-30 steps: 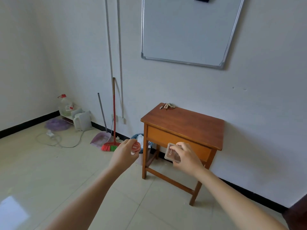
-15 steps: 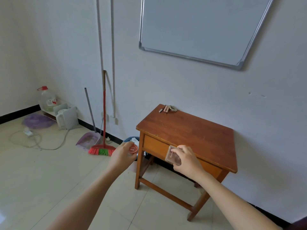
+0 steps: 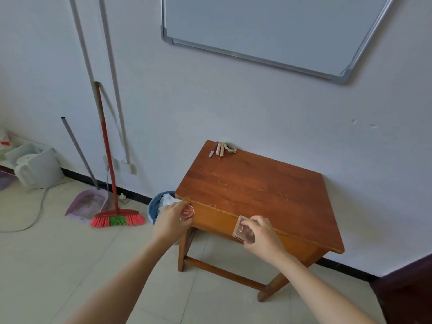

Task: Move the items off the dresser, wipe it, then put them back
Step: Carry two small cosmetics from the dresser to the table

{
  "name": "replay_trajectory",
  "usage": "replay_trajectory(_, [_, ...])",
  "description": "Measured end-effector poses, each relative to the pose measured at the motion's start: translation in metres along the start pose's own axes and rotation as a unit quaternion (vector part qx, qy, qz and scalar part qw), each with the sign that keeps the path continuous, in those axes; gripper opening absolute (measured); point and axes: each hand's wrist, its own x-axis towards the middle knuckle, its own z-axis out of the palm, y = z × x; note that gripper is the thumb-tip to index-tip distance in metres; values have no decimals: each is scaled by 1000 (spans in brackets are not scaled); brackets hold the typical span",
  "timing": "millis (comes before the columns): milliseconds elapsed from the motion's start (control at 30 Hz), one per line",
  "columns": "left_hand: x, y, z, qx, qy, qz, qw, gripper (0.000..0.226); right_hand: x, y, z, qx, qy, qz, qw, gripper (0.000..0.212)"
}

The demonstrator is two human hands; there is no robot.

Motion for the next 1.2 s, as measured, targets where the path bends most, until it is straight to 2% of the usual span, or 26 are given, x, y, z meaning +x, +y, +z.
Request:
replay_trajectory(133, [31,4,18,5,-29,-11,1000,40,28,20,-7,7,1,24,1000,51])
replay_trajectory(267, [75,12,36,38,-49,-2,998,48,67,43,-14,15,16,27,999,51])
replay_trajectory(500, [170,39,71,97,-61,28,993,49,142,93,-32,42,34,30,998,52])
replay_trajectory(667, [217,52,112,110,-64,-1,992,50,181,137,-38,45,18,41,998,53])
replay_trajectory(867, [233,37,151,139,-132,-19,981,49,210,167,-21,54,-5,59,997,48])
replay_trajectory(1200, [339,32,181,194,-110,70,972,48,267,163,-15,50,-14,89,995,51])
